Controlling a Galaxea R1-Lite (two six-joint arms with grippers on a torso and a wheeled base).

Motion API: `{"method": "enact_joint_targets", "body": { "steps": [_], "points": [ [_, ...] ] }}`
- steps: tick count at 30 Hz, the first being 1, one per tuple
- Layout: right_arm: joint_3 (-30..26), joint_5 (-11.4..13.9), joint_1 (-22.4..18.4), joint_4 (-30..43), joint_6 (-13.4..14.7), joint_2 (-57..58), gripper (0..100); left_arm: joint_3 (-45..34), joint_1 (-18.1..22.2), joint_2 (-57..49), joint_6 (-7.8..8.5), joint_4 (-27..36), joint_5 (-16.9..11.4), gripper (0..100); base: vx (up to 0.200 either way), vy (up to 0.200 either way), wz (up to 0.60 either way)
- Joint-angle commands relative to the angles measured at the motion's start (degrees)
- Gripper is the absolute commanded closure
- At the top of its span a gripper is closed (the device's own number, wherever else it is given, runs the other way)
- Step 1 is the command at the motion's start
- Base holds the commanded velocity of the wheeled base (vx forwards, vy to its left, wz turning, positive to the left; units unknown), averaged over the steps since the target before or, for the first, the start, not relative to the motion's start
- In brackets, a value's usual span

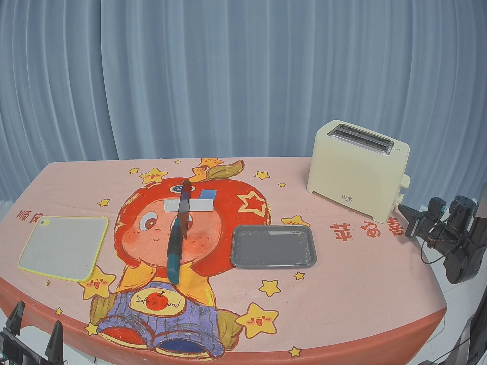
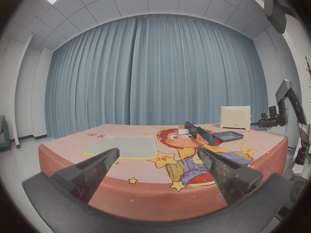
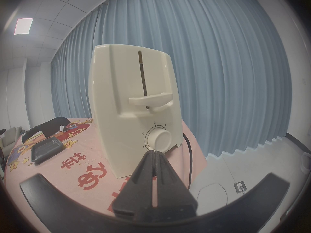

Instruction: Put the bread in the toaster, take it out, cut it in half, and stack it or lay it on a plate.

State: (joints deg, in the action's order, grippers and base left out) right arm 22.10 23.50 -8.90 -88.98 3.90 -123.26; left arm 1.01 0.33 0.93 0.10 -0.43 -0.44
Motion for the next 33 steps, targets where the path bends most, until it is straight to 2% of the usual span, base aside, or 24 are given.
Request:
{"method": "enact_joint_targets", "body": {
  "steps": [1,25,33],
  "points": [
    [-0.04,0.05,-0.07,-0.23,-0.03,-0.23,100,-1.01,0.02,-0.93,-0.01,-0.01,0.00,0,0.000,0.000,0.00],
    [-1.45,0.05,0.46,-0.32,-0.39,1.00,100,-1.01,0.02,-0.93,-0.01,-0.01,0.00,0,0.000,0.000,0.00],
    [-3.64,0.14,1.16,-0.32,-0.47,5.84,100,-1.01,0.02,-0.93,-0.01,-0.01,0.00,0,0.000,0.000,0.00]
  ]
}}
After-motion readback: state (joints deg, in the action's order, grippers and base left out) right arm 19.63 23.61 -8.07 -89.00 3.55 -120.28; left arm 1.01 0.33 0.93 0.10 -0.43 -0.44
